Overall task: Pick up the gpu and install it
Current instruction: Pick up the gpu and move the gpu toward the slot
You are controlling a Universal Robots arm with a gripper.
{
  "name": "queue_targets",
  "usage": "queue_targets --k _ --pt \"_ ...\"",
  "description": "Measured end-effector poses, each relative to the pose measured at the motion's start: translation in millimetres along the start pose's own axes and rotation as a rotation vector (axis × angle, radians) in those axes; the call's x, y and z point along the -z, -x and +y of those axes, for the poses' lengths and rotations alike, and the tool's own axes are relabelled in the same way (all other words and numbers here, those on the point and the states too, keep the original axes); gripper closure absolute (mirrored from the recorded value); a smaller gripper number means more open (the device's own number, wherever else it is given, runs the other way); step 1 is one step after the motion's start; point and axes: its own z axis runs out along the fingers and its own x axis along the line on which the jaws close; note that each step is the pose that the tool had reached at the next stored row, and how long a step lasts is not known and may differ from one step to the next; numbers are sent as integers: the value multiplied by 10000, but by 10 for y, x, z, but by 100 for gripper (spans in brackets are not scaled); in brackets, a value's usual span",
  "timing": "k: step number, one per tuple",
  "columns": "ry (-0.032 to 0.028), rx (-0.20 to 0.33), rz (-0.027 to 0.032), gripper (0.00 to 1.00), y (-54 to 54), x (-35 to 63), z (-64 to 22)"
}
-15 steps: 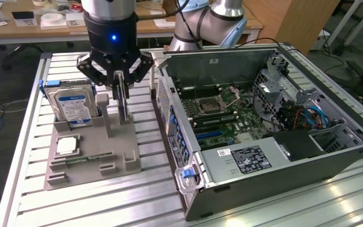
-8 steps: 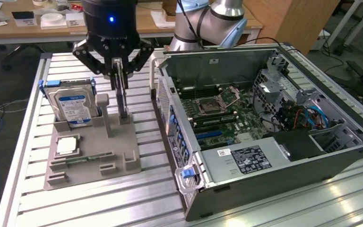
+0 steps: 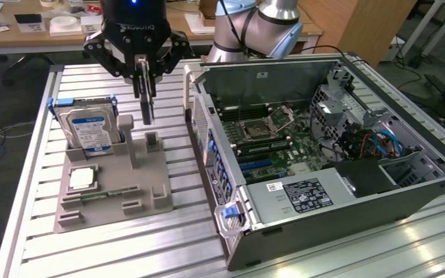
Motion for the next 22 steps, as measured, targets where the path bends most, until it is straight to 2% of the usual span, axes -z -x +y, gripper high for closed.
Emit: queue_targets --k 6,22 --pt "-1 2 3 72 20 2 0" --pt "0 1 1 72 253 2 2"
